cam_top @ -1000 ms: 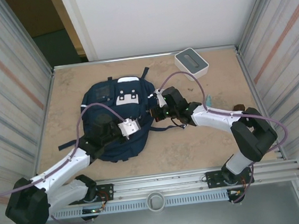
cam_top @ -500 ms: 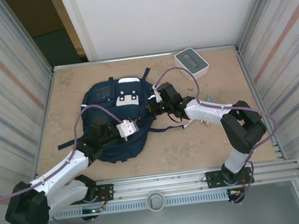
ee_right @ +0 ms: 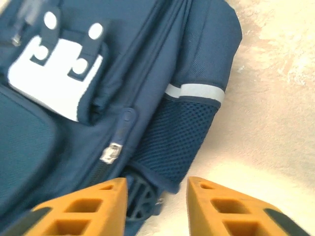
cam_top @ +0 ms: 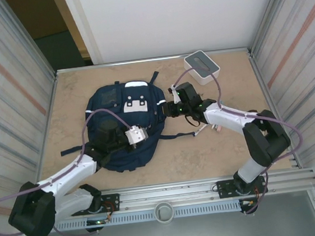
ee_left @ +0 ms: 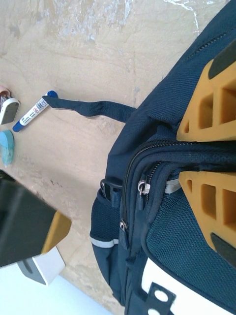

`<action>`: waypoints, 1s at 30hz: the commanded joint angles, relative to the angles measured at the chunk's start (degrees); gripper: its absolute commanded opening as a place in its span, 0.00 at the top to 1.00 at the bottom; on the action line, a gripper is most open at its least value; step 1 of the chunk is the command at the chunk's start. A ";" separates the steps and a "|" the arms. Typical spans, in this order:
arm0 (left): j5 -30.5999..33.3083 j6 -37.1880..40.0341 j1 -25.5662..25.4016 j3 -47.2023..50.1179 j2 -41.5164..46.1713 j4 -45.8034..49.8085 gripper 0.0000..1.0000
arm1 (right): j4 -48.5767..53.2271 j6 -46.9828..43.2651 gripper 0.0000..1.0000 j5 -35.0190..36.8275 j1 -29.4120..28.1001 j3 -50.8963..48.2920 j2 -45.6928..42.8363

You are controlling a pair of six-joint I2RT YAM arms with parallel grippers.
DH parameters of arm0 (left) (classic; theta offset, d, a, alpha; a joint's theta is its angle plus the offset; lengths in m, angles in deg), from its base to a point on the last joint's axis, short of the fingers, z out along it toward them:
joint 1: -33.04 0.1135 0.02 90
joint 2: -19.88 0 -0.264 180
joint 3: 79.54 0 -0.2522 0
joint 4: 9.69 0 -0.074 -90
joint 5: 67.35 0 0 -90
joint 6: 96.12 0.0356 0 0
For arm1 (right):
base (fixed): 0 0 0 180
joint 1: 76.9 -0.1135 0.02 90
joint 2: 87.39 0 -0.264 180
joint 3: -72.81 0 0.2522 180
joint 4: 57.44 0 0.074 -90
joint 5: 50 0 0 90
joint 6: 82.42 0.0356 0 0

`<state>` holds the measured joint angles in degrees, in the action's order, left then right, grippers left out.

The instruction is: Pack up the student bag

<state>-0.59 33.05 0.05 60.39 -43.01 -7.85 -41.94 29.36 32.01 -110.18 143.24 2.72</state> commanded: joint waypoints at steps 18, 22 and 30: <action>-5.56 -2.96 -0.41 -2.42 -5.15 -4.69 0.91 | -1.12 16.89 0.72 -13.45 5.65 14.44 21.86; -6.18 -3.13 -0.75 -3.96 -8.08 -4.95 0.91 | -1.45 16.63 0.92 -13.54 7.63 12.19 20.37; -0.84 -4.91 0.61 -5.16 -10.20 -4.81 0.87 | -2.82 15.78 1.00 -11.90 8.84 4.44 14.54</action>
<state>-3.91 31.02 -0.39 56.55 -53.09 -12.33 -45.61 45.33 19.31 -101.52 150.28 20.99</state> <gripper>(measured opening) 0.150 0.054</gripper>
